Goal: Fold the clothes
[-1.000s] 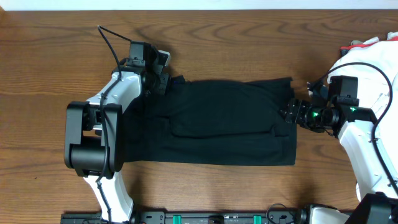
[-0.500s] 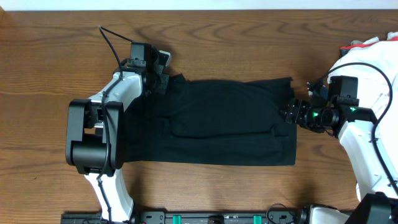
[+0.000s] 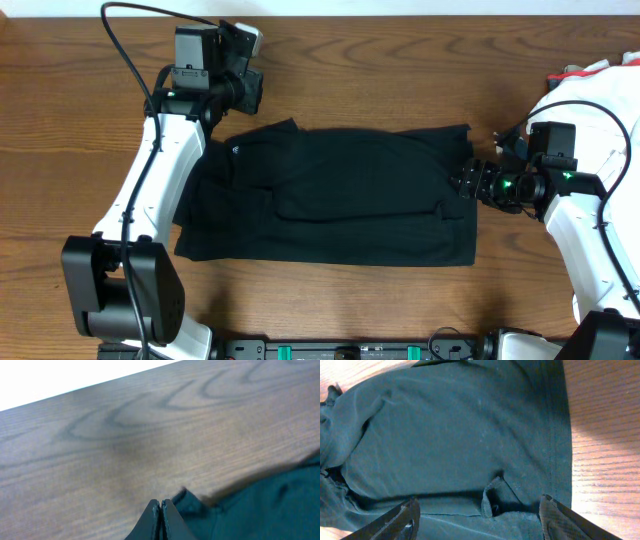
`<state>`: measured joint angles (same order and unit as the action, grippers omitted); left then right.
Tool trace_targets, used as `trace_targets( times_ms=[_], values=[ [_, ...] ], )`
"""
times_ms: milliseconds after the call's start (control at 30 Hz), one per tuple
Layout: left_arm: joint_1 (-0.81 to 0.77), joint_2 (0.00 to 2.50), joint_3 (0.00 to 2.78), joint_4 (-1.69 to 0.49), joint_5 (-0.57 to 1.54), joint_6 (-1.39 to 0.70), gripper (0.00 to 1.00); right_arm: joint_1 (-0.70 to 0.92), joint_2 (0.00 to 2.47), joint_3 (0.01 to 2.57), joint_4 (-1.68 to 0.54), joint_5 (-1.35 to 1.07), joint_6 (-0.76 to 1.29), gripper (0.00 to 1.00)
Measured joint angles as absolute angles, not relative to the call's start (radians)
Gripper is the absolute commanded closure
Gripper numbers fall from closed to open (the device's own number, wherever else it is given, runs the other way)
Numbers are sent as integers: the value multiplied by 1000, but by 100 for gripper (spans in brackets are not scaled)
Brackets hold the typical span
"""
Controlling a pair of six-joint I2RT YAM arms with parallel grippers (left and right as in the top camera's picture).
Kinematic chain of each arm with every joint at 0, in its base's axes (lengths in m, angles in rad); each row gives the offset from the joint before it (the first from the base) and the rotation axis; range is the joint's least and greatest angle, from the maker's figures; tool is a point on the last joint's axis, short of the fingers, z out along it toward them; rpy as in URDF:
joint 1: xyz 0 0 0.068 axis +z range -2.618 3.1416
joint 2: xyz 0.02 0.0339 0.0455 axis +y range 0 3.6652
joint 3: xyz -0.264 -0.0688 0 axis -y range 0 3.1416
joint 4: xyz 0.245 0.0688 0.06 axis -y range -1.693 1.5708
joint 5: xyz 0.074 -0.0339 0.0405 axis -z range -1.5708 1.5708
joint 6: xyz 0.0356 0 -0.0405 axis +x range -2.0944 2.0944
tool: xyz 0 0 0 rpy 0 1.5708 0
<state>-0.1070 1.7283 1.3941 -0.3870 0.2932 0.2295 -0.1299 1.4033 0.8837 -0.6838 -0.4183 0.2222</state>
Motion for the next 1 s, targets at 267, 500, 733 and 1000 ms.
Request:
trace_targets(
  times_ms=[267, 500, 733, 1000],
  values=[
    [-122, 1911, 1385, -416, 293, 233, 60, -130, 1403, 884, -685, -418, 222, 25],
    [-130, 2064, 1368, -377, 293, 233, 55, -130, 1403, 884, -697, -418, 222, 25],
    [-130, 2088, 1368, -358, 293, 227, 81, -130, 1403, 884, -700, -418, 222, 26],
    [-130, 2091, 1396, -341, 293, 233, 94, -130, 1403, 884, -701, -418, 222, 26]
  ],
)
